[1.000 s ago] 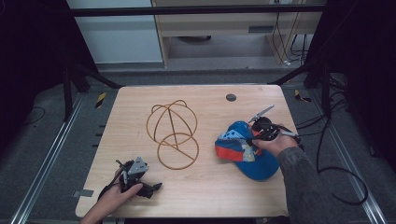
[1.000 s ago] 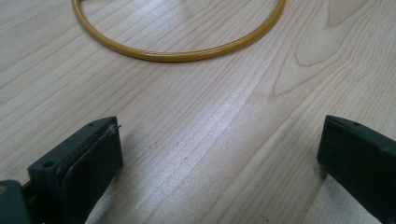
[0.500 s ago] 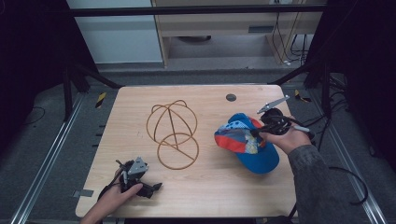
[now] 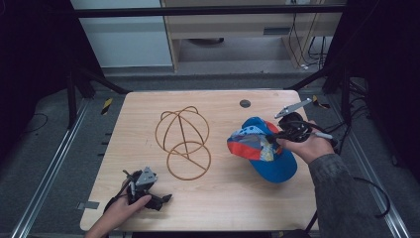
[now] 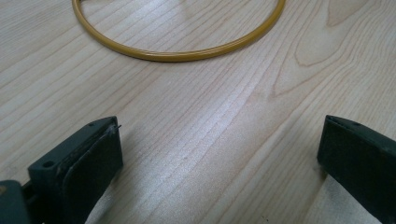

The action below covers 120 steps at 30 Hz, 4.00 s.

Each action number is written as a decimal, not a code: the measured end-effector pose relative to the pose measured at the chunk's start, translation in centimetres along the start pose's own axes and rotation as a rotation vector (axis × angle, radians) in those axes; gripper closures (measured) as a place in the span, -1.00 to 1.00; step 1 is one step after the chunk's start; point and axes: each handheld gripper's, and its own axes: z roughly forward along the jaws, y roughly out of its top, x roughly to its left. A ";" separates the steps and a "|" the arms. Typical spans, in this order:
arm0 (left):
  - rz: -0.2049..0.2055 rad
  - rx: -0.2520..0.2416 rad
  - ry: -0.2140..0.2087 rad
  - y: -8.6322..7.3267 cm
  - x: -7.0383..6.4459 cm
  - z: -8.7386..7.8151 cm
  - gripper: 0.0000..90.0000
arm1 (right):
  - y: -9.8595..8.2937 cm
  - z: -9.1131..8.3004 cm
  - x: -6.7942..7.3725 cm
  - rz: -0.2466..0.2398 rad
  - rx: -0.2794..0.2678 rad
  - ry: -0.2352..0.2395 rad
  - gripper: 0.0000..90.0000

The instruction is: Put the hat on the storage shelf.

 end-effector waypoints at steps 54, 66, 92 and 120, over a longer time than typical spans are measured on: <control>0.001 0.004 0.000 0.0 0.0 0.0 -1.00 | 12.1 -7.6 4.2 -0.154 -0.205 -0.011 1.00; -0.002 0.004 0.001 0.1 0.0 0.0 -1.00 | 16.2 -5.1 7.0 -0.208 -0.220 0.044 1.00; -0.007 0.001 0.007 0.1 -0.1 0.1 -1.00 | 23.3 -0.9 11.3 -0.299 -0.143 0.069 1.00; -0.006 0.003 0.009 0.1 -0.1 0.1 -1.00 | 24.5 4.0 14.3 -0.372 -0.038 0.110 1.00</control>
